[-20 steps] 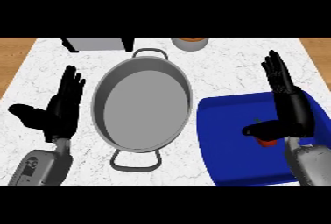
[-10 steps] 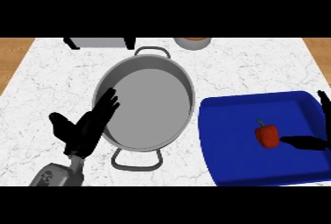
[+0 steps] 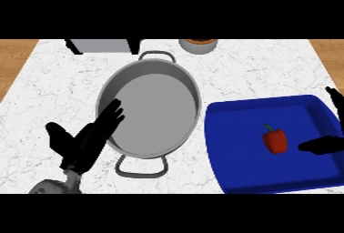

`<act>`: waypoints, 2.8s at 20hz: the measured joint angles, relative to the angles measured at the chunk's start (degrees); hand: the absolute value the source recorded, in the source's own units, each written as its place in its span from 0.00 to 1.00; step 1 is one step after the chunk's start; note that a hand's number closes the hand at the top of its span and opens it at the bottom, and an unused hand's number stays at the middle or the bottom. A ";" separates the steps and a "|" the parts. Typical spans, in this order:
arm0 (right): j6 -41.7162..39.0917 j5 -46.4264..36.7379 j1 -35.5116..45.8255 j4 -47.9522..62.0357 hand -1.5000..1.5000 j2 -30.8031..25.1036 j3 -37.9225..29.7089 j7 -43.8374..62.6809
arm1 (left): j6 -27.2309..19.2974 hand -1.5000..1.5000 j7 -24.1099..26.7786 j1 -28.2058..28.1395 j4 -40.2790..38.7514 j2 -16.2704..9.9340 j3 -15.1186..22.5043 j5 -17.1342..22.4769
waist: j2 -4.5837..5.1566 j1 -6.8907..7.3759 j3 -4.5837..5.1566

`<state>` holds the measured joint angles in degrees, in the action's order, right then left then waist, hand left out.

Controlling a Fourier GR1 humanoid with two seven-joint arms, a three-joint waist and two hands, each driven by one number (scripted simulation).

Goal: Pick the bell pepper from the tray and place it in the pot

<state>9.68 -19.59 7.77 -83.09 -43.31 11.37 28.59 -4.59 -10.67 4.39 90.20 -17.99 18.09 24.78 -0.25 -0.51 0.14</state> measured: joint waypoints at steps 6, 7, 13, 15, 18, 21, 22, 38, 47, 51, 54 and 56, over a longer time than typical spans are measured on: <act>-12.36 5.42 4.53 -13.43 0.00 -1.93 -0.27 21.03 | 1.56 0.50 -0.47 -0.17 -0.08 -0.52 -0.95 0.12 | -0.04 0.18 0.02; -13.71 6.28 5.40 -14.94 0.00 -1.78 -0.42 24.38 | 1.44 0.50 -0.53 -1.24 1.15 -0.44 -0.68 0.02 | -0.04 0.36 0.01; -16.84 8.81 8.89 -18.47 0.00 1.45 -1.23 32.77 | 1.78 0.50 -1.63 -2.50 3.11 0.43 -0.75 -0.92 | 0.11 0.65 -0.06; -16.71 8.18 9.32 -18.22 0.00 3.50 -0.87 33.39 | 2.03 0.50 -1.77 -3.25 3.84 0.63 -1.01 -1.18 | 0.14 0.73 -0.07; -16.93 7.48 8.69 -18.13 0.00 5.50 -1.61 33.19 | 2.10 0.50 -2.18 -2.60 3.10 1.82 -1.43 -2.14 | 0.19 0.62 -0.10; -16.39 4.73 8.09 -16.46 0.00 8.78 -0.19 32.70 | 2.55 0.50 -3.35 -2.57 4.07 1.80 -2.32 -2.23 | 0.22 0.71 -0.12; -16.38 3.88 8.37 -15.58 0.00 9.70 0.14 32.53 | 2.48 0.50 -4.21 -2.48 4.92 1.93 -2.66 -2.05 | 0.23 0.75 -0.12; -18.03 -8.73 4.08 -9.60 0.00 14.70 2.10 31.10 | 5.21 0.50 -3.34 -2.51 2.53 4.94 -4.40 -5.41 | 0.24 0.53 -0.13; -19.50 -13.58 2.95 -5.81 0.00 18.87 -0.55 28.93 | 7.00 0.50 -4.72 -4.42 4.42 6.45 -6.10 -6.78 | 0.23 0.63 -0.14; -19.75 -15.92 3.53 -2.31 0.00 20.96 -1.90 27.52 | 7.24 0.50 -4.93 -4.61 4.59 7.77 -6.43 -8.14 | 0.24 0.64 -0.14; -21.24 -16.36 3.20 -2.06 0.00 20.91 -3.64 26.68 | 8.04 0.50 -5.09 -4.58 4.45 8.05 -7.34 -8.60 | 0.23 0.60 -0.13; -21.84 -16.97 3.43 -1.07 0.00 21.44 -4.67 26.19 | 8.11 0.50 -5.35 -3.57 3.47 8.84 -7.62 -9.54 | 0.24 0.58 -0.14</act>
<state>-12.16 -36.56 11.20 -84.16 -21.87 6.70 54.78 3.52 -16.02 0.82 93.67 -9.15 10.47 15.24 -0.01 0.07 0.00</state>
